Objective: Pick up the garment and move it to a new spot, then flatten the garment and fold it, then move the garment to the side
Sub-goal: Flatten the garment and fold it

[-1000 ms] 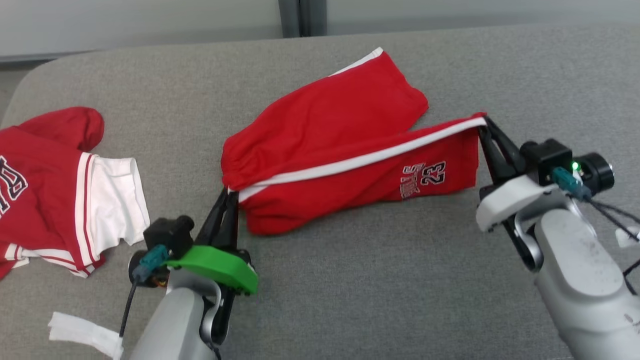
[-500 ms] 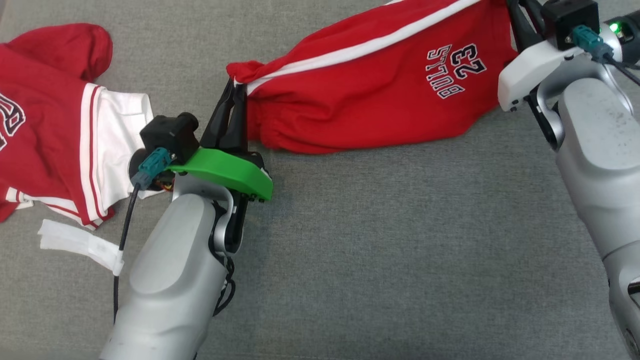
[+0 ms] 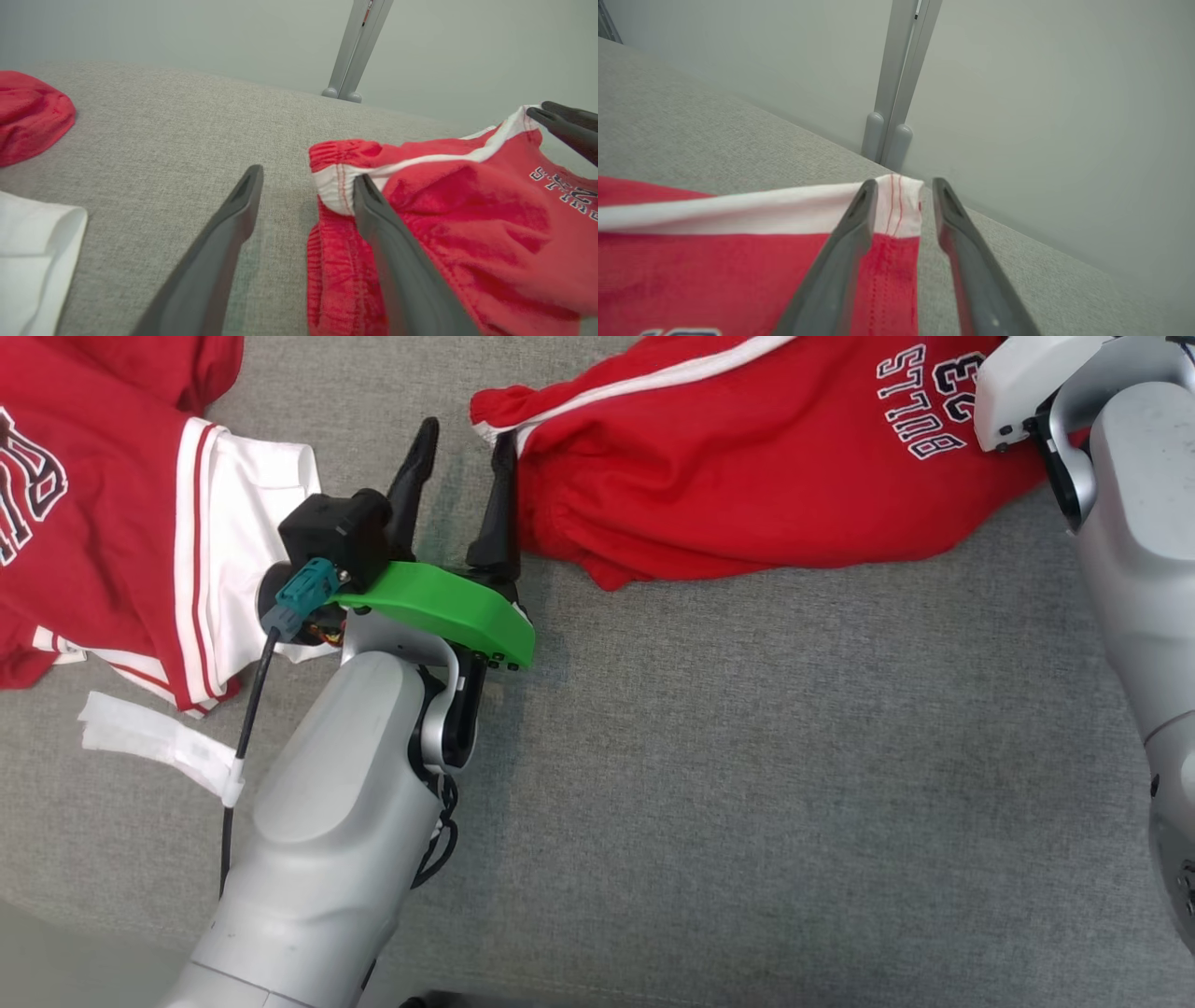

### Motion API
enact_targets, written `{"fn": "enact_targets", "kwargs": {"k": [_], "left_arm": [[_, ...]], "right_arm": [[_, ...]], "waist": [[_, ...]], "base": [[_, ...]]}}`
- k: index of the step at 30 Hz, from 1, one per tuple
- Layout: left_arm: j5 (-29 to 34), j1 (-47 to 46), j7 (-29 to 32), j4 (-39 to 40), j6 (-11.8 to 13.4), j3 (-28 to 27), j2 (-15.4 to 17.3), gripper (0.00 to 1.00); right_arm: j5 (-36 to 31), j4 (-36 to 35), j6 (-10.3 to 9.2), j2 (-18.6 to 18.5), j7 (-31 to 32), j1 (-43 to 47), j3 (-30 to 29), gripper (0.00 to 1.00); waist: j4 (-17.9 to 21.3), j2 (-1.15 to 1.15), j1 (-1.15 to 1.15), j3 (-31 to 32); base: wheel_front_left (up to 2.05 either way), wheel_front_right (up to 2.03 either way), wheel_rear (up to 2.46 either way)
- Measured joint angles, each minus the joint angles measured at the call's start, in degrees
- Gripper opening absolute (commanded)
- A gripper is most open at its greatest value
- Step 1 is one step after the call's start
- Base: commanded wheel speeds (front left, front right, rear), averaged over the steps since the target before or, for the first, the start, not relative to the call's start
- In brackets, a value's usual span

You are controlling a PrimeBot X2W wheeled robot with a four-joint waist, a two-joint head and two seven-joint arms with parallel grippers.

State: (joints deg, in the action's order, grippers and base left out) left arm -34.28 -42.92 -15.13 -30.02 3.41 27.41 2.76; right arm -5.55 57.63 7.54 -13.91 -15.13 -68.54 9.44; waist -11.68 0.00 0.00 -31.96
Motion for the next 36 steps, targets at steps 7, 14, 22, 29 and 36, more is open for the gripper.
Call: {"fn": "enact_targets", "kwargs": {"k": [7,14,22,29,36], "left_arm": [[1.5,2.6,0.0,1.0,0.7,-2.0,0.0,1.00],[3.1,7.1,0.0,2.5,0.6,-4.5,0.0,1.00],[4.2,10.0,0.0,3.5,0.3,-5.7,0.0,1.00],[5.4,11.5,0.0,3.3,0.3,-6.7,0.0,1.00],[7.5,15.2,0.0,2.5,0.3,-9.6,0.0,1.00]], "right_arm": [[1.1,0.2,0.00,0.6,0.0,0.9,-1.7,1.00],[6.6,5.8,0.00,0.6,0.0,4.9,0.4,1.00],[12.8,11.3,-0.01,0.1,2.3,5.5,3.8,0.86],[19.1,11.8,0.00,1.0,3.3,6.9,6.9,0.00],[25.8,10.7,0.00,0.9,0.9,11.9,6.7,0.00]], "waist": [[0.7,0.00,0.00,0.8],[1.2,0.00,0.00,2.7],[0.9,0.00,0.00,4.2],[1.0,0.00,0.00,5.4],[2.3,0.00,0.00,8.3]], "base": [[0.00,0.00,0.00],[0.00,0.00,0.00],[0.00,0.00,0.00],[0.00,0.00,0.00],[0.00,0.00,0.00]]}}
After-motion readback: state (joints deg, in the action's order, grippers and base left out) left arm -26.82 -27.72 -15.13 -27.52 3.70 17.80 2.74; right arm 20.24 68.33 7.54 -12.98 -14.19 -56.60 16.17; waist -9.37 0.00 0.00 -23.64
